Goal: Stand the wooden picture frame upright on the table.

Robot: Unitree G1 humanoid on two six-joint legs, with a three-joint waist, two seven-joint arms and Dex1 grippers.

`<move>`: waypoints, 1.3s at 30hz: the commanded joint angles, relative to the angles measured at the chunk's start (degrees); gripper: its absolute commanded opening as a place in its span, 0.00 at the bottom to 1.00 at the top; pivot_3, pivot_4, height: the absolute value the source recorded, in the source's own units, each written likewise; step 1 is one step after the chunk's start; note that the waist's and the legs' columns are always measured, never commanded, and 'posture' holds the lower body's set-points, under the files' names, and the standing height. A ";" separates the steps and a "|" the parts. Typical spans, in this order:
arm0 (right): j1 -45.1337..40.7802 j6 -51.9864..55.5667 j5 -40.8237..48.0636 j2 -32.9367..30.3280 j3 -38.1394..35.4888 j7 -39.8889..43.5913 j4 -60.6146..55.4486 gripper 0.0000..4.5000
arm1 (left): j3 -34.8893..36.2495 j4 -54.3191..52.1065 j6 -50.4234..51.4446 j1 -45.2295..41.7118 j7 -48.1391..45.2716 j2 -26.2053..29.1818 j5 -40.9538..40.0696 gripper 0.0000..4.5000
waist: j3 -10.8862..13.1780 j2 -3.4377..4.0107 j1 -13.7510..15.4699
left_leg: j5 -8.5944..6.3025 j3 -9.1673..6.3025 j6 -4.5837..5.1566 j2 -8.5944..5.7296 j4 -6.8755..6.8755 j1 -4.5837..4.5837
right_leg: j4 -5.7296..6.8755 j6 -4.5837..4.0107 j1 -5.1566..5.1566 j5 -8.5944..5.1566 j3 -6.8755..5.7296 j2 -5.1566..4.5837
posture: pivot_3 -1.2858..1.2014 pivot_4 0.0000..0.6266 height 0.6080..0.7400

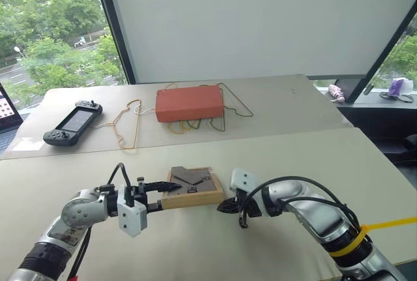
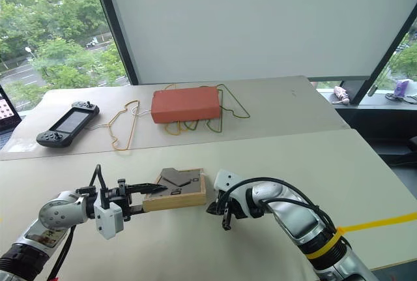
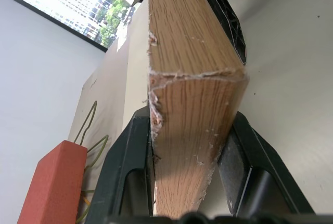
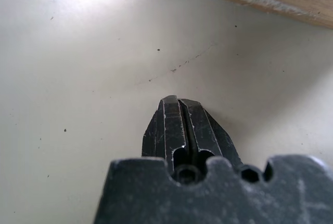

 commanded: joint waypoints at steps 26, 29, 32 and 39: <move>-22.37 12.57 14.20 4.97 -18.15 -1.78 14.05 0.00 | 9.64 1.59 -20.94 -3.13 17.66 -2.70 33.49 0.26 | 0.01 0.03 -0.09 | 0.00 0.05 0.00 0.12 -0.09 -0.28 | 0.09 -0.01 -0.24 0.02 -0.07 0.07 | 0.52 0.24 1.00; -21.53 10.95 13.64 5.81 -13.66 -0.43 13.08 0.00 | 10.18 2.83 -23.38 -4.67 21.08 -3.01 37.26 0.26 | 0.00 0.04 -0.14 | -0.01 0.09 0.02 -0.03 0.05 -0.84 | 0.15 0.07 -0.74 0.06 -0.07 -0.10 | 0.52 0.24 1.00; -19.77 6.67 10.26 5.52 -7.32 1.24 14.87 0.00 | 10.27 5.11 -24.77 -7.11 24.61 -3.43 40.31 0.26 | 0.00 0.05 -0.08 | 0.02 0.08 -0.03 -0.07 0.53 -1.19 | 0.38 0.10 -1.01 0.08 -0.28 -0.13 | 0.52 0.24 1.00; -20.41 8.62 11.82 9.33 -7.00 0.89 19.71 0.06 | 9.38 7.99 -26.03 -9.88 31.26 -3.17 47.36 0.26 | 0.00 0.05 -0.33 | -0.04 0.11 0.08 -0.12 0.65 -1.20 | 0.45 0.13 -1.00 0.10 -0.37 -0.19 | 0.52 0.24 1.00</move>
